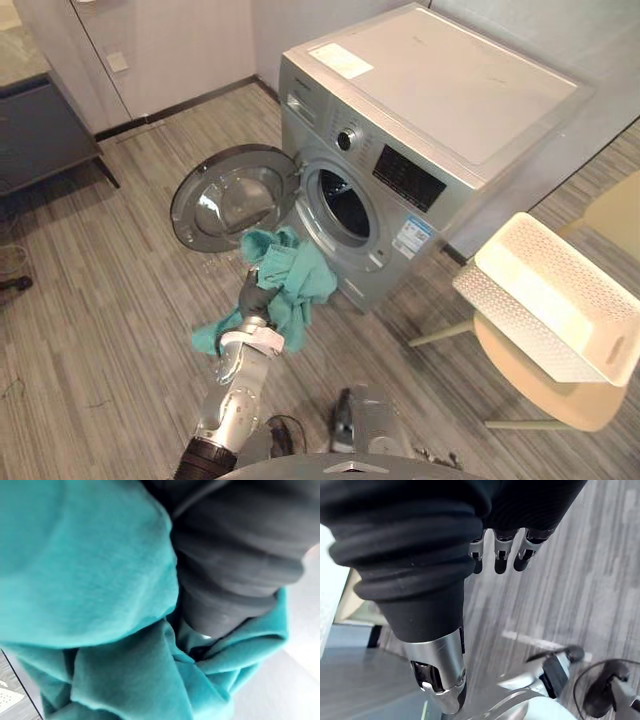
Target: Pick up the laundry basket with both hands and put the clothes into the washing machine.
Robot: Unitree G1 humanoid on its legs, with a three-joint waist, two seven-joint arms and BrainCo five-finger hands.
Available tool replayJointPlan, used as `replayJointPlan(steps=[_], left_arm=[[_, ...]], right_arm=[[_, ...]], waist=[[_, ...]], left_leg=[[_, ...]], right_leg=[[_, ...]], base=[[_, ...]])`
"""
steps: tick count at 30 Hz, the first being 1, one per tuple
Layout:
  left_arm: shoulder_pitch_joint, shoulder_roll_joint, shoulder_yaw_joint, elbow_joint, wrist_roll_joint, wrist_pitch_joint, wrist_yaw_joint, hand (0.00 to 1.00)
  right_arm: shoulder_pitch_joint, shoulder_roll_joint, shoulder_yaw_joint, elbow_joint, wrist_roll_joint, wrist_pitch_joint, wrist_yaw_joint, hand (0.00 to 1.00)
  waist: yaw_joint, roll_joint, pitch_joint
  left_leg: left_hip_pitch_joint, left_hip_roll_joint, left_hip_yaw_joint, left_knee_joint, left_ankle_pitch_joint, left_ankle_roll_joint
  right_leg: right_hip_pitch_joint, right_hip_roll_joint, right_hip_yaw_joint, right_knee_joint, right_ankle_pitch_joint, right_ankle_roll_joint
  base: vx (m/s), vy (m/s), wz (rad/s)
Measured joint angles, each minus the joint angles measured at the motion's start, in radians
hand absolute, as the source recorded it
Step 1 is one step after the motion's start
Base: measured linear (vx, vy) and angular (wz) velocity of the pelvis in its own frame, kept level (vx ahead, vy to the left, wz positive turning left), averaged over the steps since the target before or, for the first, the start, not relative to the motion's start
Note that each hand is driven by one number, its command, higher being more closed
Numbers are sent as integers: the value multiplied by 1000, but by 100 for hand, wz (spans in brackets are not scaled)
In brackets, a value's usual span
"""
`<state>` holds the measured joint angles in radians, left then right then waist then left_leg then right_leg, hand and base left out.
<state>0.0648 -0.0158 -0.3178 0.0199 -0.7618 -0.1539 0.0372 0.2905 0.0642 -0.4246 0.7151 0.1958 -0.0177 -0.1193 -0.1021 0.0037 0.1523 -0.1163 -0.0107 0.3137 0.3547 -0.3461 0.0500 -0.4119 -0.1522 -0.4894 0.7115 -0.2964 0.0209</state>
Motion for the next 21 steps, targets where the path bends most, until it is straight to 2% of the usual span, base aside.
replayJointPlan(steps=[1,2,3,4,5,6,7,8,9,10,11,12,13,14,15,16,17,18,19,20,21], left_arm=[[-8,-6,-3,16,0,8,-1,100],[-18,-7,-6,34,0,15,-4,100],[-40,-16,-11,91,0,31,-9,100],[-48,-21,-20,137,0,55,-9,100],[-54,-23,-27,154,0,64,-9,100],[-43,-31,-42,175,0,76,-11,100],[-27,-37,-49,176,0,78,-17,100],[1,-35,-73,171,0,78,-28,100],[12,-33,-95,165,0,79,-32,100],[12,-33,-100,164,0,79,-34,100],[9,-32,-105,163,0,79,-38,100],[4,-30,-118,164,0,79,-39,100],[4,-30,-125,163,0,80,-39,100],[2,-28,-151,165,0,81,-38,100],[-2,-27,-163,170,0,81,-38,100],[-8,-4,-180,209,0,80,-41,100],[-30,7,-179,252,0,81,-35,100],[-55,14,-168,295,-1,81,-21,100],[-57,18,-163,310,-1,79,-18,100],[-63,15,-172,334,-2,79,-16,100],[-66,16,-175,333,-2,68,-16,100]], right_arm=[[0,-3,12,-6,-8,4,-4,0],[1,-6,22,-9,-13,6,-10,0],[-2,-22,35,-13,-38,18,-16,0],[-5,-50,83,-15,-52,23,-18,0],[-6,-55,103,-22,-62,23,-19,0],[-3,-62,130,-29,-84,28,-22,0],[2,-68,145,-34,-87,31,-22,0],[9,-81,165,-40,-91,34,-25,0],[6,-94,187,-44,-105,34,-26,0],[-1,-96,192,-50,-112,34,-26,0],[-22,-96,202,-58,-123,37,-32,0],[-40,-96,230,-69,-124,40,-37,0],[-51,-93,251,-69,-124,41,-38,0],[-81,-87,303,-68,-124,42,-38,0],[-92,-94,315,-70,-128,42,-36,0],[-160,-116,360,-17,-125,35,-36,0],[-186,-105,381,6,-124,34,-36,0],[-223,-86,425,39,-124,31,-35,0],[-241,-74,442,54,-124,27,-35,0],[-263,-72,467,78,-124,20,-34,0],[-312,-72,504,111,-125,16,-34,0]], waist=[[-8,0,-3],[-7,-2,-4],[-6,11,-6],[-18,25,-14],[-24,22,-11],[-17,12,-5],[-5,10,-4],[30,8,-11],[51,11,-24],[56,13,-28],[66,9,-33],[80,3,-34],[85,-3,-31],[89,2,-33],[88,20,-41],[84,49,-39],[60,36,-33],[65,37,-24],[65,28,-18],[48,23,-11],[48,40,33]], left_leg=[[24,-15,2,-33,-4,-2],[38,-20,9,-42,-15,-9],[66,-9,20,-38,-38,-28],[62,25,64,45,-22,-57],[30,51,93,153,-8,-77],[-29,124,132,406,93,-70],[-51,167,142,535,169,-46],[-86,253,161,713,201,-21],[-139,326,154,830,200,-9],[-167,357,154,855,195,-2],[-214,406,162,848,182,3],[-247,432,181,759,172,-1],[-250,427,183,666,172,0],[-238,379,161,320,193,-10],[-214,345,126,138,271,-9],[-141,309,52,-86,394,-142],[-143,293,50,-97,413,-127],[-143,283,42,-117,415,-133],[-143,275,39,-114,415,-132],[-141,267,35,-108,404,-127],[-144,259,26,-80,380,-126]], right_leg=[[30,3,-94,-118,21,-81],[51,10,-110,-184,35,-96],[95,21,-130,-250,91,-150],[131,29,-155,-274,81,-141],[159,28,-167,-285,79,-140],[244,37,-171,-329,69,-121],[295,47,-162,-353,66,-110],[365,57,-132,-373,57,-92],[412,55,-109,-385,51,-81],[427,51,-94,-394,51,-81],[448,34,-57,-415,56,-73],[446,4,-7,-421,65,-53],[442,-14,22,-421,67,-42],[424,-46,90,-417,65,21],[409,-49,128,-411,54,66],[371,-45,242,-396,27,123],[365,-32,291,-412,20,120],[311,21,345,-423,41,117],[297,34,359,-428,57,84],[303,31,397,-444,90,85],[284,28,437,-444,109,85]], base=[[295,101,31],[470,43,29],[515,36,25],[625,38,35],[524,31,42],[396,19,26],[512,35,-23],[475,89,-64],[555,124,-71],[388,176,-67],[357,241,-81],[338,279,-91],[398,436,-113],[326,405,-92],[372,552,-140],[212,365,-77],[213,321,-82],[129,112,-24],[114,71,-38],[94,130,-45],[60,175,-91]])
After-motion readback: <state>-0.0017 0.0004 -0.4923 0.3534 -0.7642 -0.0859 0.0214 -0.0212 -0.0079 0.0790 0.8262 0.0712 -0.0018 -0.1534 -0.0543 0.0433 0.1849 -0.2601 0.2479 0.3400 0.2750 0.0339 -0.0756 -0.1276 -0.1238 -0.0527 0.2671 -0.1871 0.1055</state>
